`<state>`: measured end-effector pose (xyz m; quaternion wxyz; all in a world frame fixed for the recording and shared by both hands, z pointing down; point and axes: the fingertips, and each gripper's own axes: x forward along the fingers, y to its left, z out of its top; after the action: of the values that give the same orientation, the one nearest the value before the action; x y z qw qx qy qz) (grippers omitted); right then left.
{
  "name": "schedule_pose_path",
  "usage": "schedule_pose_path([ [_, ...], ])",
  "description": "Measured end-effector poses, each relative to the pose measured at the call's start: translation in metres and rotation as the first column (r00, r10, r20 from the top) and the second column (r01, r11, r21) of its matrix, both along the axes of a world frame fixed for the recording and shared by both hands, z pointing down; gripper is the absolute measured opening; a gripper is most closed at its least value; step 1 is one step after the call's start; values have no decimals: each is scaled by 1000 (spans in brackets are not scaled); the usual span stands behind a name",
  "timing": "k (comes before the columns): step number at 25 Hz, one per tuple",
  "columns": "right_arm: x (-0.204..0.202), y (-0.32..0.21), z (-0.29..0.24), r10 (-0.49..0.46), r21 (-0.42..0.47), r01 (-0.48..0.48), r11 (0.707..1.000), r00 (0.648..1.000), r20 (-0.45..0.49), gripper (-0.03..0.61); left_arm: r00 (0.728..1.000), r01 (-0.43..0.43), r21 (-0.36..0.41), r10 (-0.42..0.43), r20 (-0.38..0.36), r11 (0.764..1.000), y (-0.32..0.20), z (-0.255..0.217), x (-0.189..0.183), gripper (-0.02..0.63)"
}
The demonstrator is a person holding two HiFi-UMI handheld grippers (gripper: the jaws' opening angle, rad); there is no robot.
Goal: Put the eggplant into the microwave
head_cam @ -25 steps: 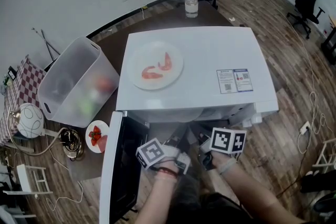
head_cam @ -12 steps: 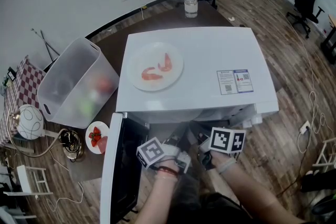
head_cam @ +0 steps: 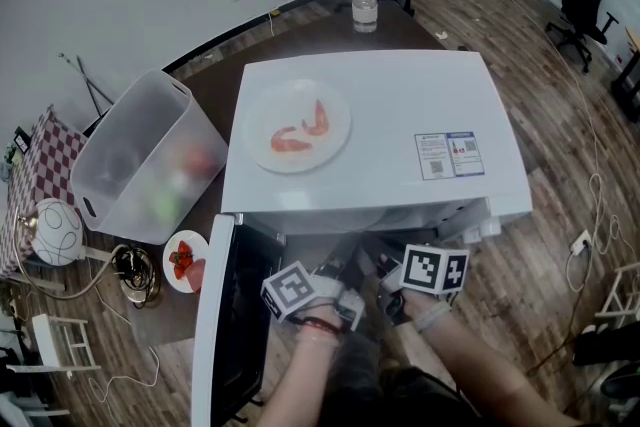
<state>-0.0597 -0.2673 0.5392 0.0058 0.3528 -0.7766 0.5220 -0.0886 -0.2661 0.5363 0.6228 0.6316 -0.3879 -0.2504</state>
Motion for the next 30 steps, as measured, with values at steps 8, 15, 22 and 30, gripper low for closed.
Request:
schedule_pose_path([
  [8, 3, 8, 1, -12, 42, 13, 999, 1000, -10, 2, 992, -67, 36, 62, 113, 997, 10, 5, 6, -5],
  [15, 13, 19, 10, -30, 110, 39, 993, 997, -76, 0, 899, -240, 107, 179, 400, 965, 25, 11, 19, -5],
  [22, 14, 28, 0, -52, 197, 71, 978, 993, -103, 0, 760, -366, 155, 198, 619, 918, 40, 14, 28, -5],
  [30, 16, 41, -11, -67, 270, 95, 958, 991, -112, 2, 705, -389, 216, 138, 696, 895, 51, 4, 30, -5],
])
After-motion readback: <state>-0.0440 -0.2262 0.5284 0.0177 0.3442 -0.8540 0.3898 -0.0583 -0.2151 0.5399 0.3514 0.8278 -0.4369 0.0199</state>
